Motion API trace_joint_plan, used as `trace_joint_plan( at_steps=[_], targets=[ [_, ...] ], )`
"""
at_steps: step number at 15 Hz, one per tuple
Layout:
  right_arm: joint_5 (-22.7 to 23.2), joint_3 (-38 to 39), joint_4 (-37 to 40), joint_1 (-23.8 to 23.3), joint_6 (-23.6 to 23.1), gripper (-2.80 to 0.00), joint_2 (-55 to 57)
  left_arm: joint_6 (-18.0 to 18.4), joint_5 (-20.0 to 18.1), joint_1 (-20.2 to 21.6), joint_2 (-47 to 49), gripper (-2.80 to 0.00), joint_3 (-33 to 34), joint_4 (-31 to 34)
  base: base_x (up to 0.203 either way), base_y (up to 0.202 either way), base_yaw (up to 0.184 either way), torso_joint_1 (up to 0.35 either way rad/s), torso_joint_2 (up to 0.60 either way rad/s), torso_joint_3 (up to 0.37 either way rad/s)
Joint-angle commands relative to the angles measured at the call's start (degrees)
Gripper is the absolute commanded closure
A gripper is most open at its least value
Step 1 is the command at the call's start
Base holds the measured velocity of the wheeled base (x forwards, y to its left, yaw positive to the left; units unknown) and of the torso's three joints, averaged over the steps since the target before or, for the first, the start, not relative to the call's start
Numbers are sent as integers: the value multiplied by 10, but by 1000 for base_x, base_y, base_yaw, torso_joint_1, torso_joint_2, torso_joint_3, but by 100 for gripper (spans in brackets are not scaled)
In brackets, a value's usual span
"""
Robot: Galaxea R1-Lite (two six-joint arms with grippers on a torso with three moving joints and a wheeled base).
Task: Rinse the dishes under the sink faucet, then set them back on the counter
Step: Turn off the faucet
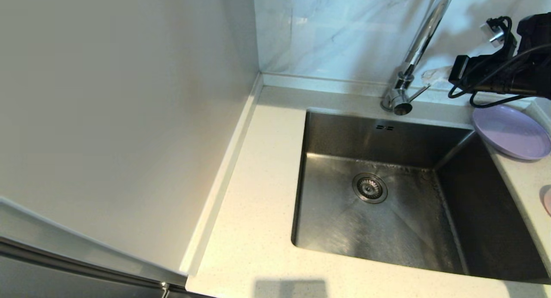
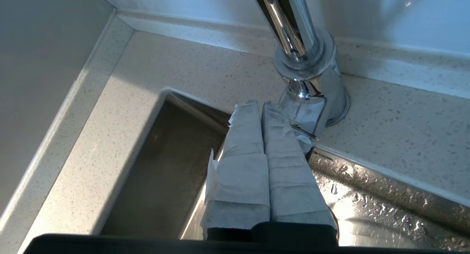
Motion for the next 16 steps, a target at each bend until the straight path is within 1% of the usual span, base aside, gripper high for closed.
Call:
trace_joint_plan(
  at_steps=[1, 3, 4, 5, 6, 7, 9, 10, 12, 13, 14, 16],
  targets=[
    [-8, 4, 3, 0, 1, 0, -18, 0, 0, 0, 0, 0, 0, 0, 0, 0, 0, 0, 0, 0],
    [-15, 4, 3, -1, 1, 0, -28, 0, 0, 0, 0, 0, 0, 0, 0, 0, 0, 0, 0, 0],
    [-28, 7, 3, -1, 1, 0, -38, 0, 0, 0, 0, 0, 0, 0, 0, 0, 0, 0, 0, 0],
    [-59, 11, 4, -2, 0, 0, -47, 0, 0, 0, 0, 0, 0, 0, 0, 0, 0, 0, 0, 0],
    [-104, 16, 7, -1, -6, 0, -54, 0, 0, 0, 0, 0, 0, 0, 0, 0, 0, 0, 0, 0],
    [-163, 25, 17, 0, -23, 0, -62, 0, 0, 0, 0, 0, 0, 0, 0, 0, 0, 0, 0, 0],
    [-278, 55, 53, -1, -80, 0, -82, 0, 0, 0, 0, 0, 0, 0, 0, 0, 0, 0, 0, 0],
    [-347, 74, 65, -1, -94, 0, -95, 0, 0, 0, 0, 0, 0, 0, 0, 0, 0, 0, 0, 0],
    [-475, 117, 76, -2, -104, 0, -130, 0, 0, 0, 0, 0, 0, 0, 0, 0, 0, 0, 0, 0],
    [-523, 137, 83, -2, -105, 0, -157, 0, 0, 0, 0, 0, 0, 0, 0, 0, 0, 0, 0, 0],
    [-551, 157, 89, -3, -106, 0, -188, 0, 0, 0, 0, 0, 0, 0, 0, 0, 0, 0, 0, 0],
    [-570, 203, 89, -3, -105, 0, -261, 0, 0, 0, 0, 0, 0, 0, 0, 0, 0, 0, 0, 0]
  ],
)
